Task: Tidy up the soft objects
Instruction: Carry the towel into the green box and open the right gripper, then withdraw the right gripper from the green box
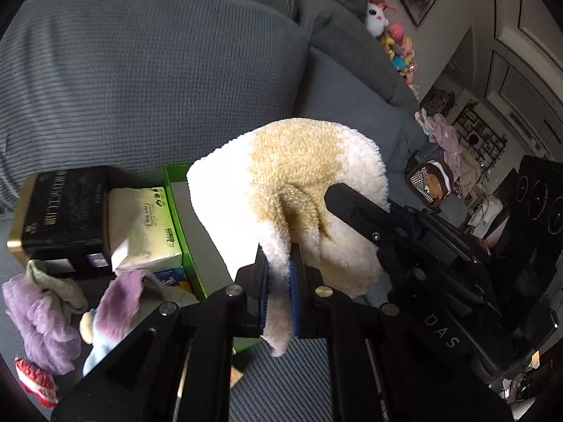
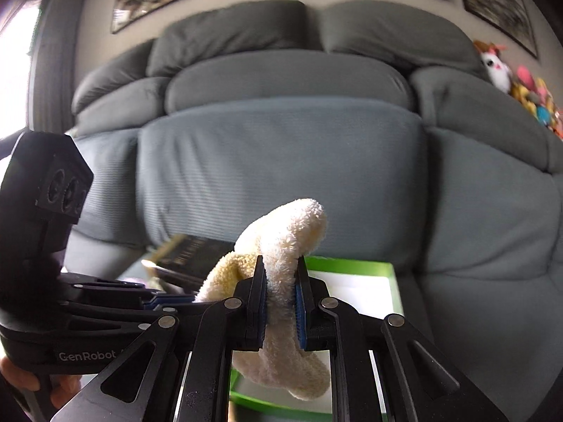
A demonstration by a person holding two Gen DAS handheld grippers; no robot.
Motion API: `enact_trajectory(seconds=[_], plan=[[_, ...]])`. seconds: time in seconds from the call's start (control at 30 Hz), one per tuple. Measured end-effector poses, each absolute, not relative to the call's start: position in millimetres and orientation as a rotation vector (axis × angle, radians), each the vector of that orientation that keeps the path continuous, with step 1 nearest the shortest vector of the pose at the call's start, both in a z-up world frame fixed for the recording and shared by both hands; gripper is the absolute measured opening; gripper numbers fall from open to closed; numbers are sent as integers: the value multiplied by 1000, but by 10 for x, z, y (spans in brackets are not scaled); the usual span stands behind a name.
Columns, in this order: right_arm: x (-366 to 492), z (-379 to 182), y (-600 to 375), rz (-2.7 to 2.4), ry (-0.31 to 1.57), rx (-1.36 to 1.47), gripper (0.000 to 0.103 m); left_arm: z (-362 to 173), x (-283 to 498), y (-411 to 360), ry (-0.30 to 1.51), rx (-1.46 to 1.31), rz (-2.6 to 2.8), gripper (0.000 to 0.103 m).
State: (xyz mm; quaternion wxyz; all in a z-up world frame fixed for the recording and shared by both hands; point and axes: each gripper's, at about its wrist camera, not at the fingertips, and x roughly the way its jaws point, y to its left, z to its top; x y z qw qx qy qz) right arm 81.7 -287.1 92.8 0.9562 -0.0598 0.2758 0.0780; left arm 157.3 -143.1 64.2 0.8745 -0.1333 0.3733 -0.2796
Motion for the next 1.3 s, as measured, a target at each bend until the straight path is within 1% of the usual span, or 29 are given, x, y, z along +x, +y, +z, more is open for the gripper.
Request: enact_trajectory(seconds=[0.17, 0.23, 0.27, 0.3, 0.33, 0.37, 0.4, 0.43, 0.47, 0.5, 0.53, 0.63, 0.77, 0.93, 1.07, 1.3], plan=[[1038, 613, -3160, 101, 645, -88, 14, 359, 1888, -1655, 865, -242, -552, 9], [1178, 444, -3255, 82, 714, -74, 16, 240, 1982, -1735, 904, -209, -519, 15], [1247, 355, -3296, 72, 752, -72, 17, 192, 2020, -1765, 923, -183, -490, 23], [1313, 270, -3336, 45, 796, -77, 18, 169, 2041, -1775, 935, -171, -470, 37], [1343, 216, -3358, 20, 823, -81, 20, 141, 2064, -1777, 947, -159, -450, 45], [1364, 170, -3409, -6, 843, -80, 22, 124, 2072, -1769, 955, -151, -437, 65], [1351, 157, -3474, -21, 846, -66, 29, 110, 2066, -1746, 956, -153, -434, 84], [1329, 163, -3522, -31, 844, -56, 47, 110, 2047, -1719, 953, -156, -445, 91], [1294, 182, -3591, -42, 836, -38, 60, 124, 2013, -1681, 944, -161, -448, 99], [1243, 200, -3656, -51, 826, -23, 83, 119, 1997, -1636, 937, -164, -443, 101], [1206, 220, -3706, -59, 816, -10, 87, 146, 1958, -1597, 930, -168, -442, 101], [1040, 298, -3801, -67, 794, 20, 87, 246, 1812, -1486, 909, -185, -451, 101], [763, 450, -3779, -36, 733, 53, 87, 420, 1472, -1362, 827, -196, -469, 102], [414, 612, -3555, 52, 684, 43, 87, 435, 1062, -1151, 787, -189, -445, 102], [214, 587, -3314, 117, 705, 32, 87, 329, 757, -957, 776, -186, -377, 102], [-25, 199, -2928, 182, 820, -25, 87, -144, 226, -416, 876, -191, -223, 102]])
